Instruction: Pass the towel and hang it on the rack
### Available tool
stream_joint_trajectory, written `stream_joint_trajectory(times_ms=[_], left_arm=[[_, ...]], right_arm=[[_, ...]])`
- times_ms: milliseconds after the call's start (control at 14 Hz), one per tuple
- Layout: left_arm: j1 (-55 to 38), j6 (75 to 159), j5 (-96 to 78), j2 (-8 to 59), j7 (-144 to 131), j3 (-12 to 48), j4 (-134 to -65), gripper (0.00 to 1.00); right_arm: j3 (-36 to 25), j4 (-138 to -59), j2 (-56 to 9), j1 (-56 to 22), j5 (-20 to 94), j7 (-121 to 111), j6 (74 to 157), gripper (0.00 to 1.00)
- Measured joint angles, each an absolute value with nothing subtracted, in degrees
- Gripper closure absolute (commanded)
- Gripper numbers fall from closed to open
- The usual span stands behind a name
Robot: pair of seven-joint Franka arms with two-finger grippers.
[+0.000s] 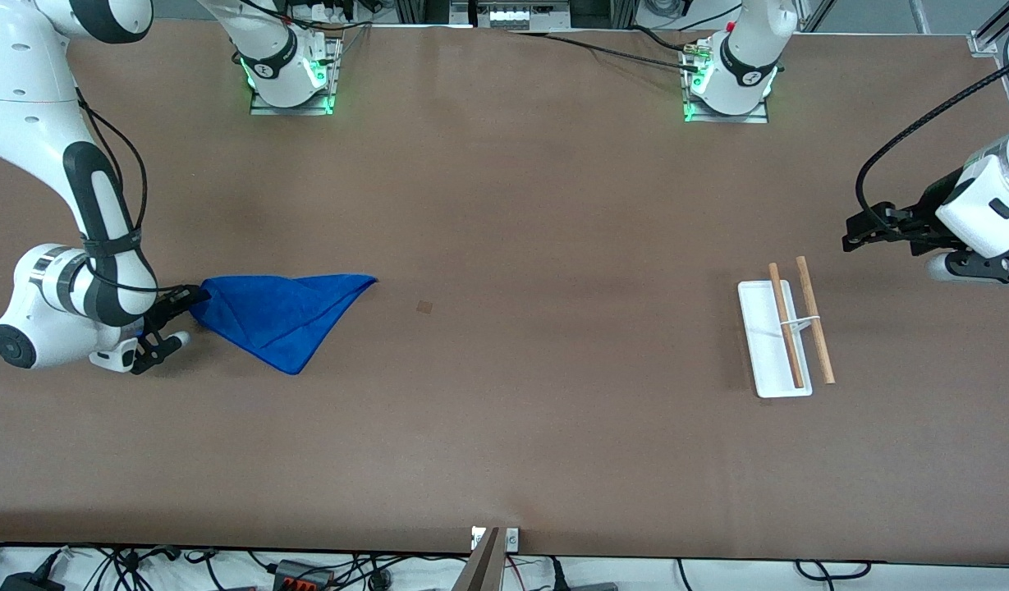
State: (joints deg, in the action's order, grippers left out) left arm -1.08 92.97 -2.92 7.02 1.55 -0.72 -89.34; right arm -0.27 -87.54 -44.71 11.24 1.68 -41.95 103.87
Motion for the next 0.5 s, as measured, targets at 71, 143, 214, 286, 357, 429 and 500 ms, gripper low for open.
stream_joint_trajectory(times_ms=[71, 143, 214, 286, 357, 429, 500], left_arm=[[-1.07, 92.97, -2.92, 7.02, 1.55, -0.72, -89.34, 0.0], [-1.07, 92.97, -2.92, 7.02, 1.55, -0.73, -89.34, 0.0], [-1.07, 92.97, -2.92, 7.02, 1.55, -0.73, -89.34, 0.0], [-1.07, 92.97, -2.92, 7.02, 1.55, -0.73, -89.34, 0.0], [-1.07, 92.97, -2.92, 7.02, 1.55, -0.73, -89.34, 0.0], [-1.07, 92.97, -2.92, 7.02, 1.55, -0.73, -89.34, 0.0], [-1.07, 92.97, -2.92, 7.02, 1.55, -0.73, -89.34, 0.0]], right_arm=[[-0.23, -87.37, -44.71, 11.21, 1.68, -41.95, 104.0, 0.58], [-0.2, -87.26, -44.71, 11.18, 1.68, -41.95, 104.02, 0.6], [-0.12, -87.24, -44.72, 11.11, 1.68, -41.95, 104.03, 0.68], [-0.02, -87.24, -44.75, 10.95, 1.68, -41.95, 104.04, 0.75], [0.01, -87.24, -44.81, 10.73, 1.68, -41.95, 104.04, 0.82], [0.01, -87.24, -44.88, 10.54, 1.68, -41.95, 104.04, 0.93], [0.01, -87.24, -44.97, 10.42, 1.68, -41.95, 104.04, 1.0]])
